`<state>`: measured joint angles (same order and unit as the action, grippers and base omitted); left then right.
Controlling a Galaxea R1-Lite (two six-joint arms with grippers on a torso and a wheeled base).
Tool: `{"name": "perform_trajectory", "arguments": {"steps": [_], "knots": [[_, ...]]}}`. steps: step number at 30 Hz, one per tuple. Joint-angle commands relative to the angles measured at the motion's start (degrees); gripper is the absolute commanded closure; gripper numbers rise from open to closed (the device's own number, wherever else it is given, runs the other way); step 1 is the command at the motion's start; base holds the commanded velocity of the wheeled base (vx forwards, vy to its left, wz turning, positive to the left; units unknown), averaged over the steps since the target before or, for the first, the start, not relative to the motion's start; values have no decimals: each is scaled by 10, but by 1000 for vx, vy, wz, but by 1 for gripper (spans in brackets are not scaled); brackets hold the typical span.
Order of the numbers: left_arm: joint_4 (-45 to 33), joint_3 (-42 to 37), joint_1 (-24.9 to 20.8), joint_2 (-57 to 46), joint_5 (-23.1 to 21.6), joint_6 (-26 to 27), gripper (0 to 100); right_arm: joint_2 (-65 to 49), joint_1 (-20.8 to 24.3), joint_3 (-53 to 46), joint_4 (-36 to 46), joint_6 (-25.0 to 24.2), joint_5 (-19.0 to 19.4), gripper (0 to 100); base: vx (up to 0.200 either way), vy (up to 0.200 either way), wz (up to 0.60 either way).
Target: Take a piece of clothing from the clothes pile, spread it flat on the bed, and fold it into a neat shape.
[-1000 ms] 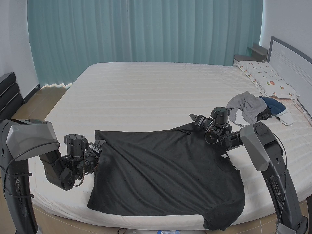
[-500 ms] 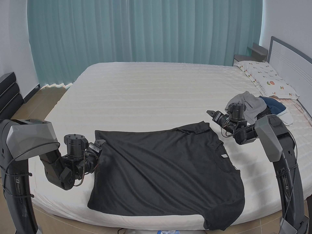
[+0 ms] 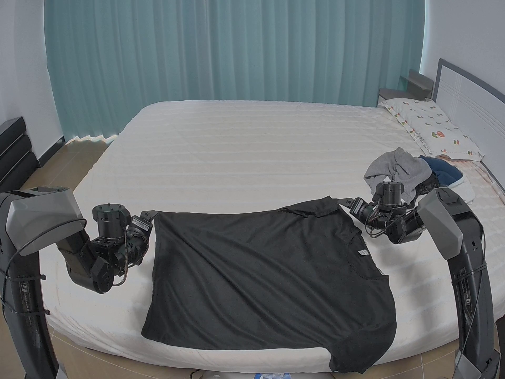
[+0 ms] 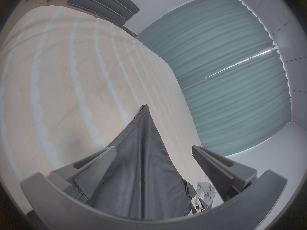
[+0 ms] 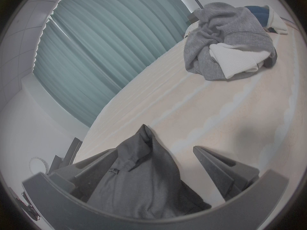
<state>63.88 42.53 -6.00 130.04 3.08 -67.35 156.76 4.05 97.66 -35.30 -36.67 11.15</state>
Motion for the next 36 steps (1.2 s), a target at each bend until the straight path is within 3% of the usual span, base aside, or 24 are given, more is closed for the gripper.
{"name": "perform_trajectory", "arguments": {"steps": [1,2,8,16,18,21,28,36], "knots": [[-31,53,23,7,0,32,0,6,2,-4,-1,0,0,0,0,0,0],[-35,60,25,7,0,35,0,5,2,-5,-1,0,0,100,0,0,0],[-166,229,38,77,1,62,0,0,4,-41,-6,13,0,100,0,0,0],[-277,425,30,180,7,94,0,-8,2,-57,-64,20,-7,100,0,0,0],[-310,464,21,201,25,99,0,-14,-1,-57,-73,19,-12,100,0,0,0],[-330,493,25,215,57,110,0,-22,-3,-62,-99,18,-18,100,0,0,0],[-331,488,22,226,69,146,0,-25,-13,-63,-112,17,-37,100,0,0,0],[-331,491,23,230,79,146,0,-28,-27,-63,-115,18,-39,100,0,0,0]]}}
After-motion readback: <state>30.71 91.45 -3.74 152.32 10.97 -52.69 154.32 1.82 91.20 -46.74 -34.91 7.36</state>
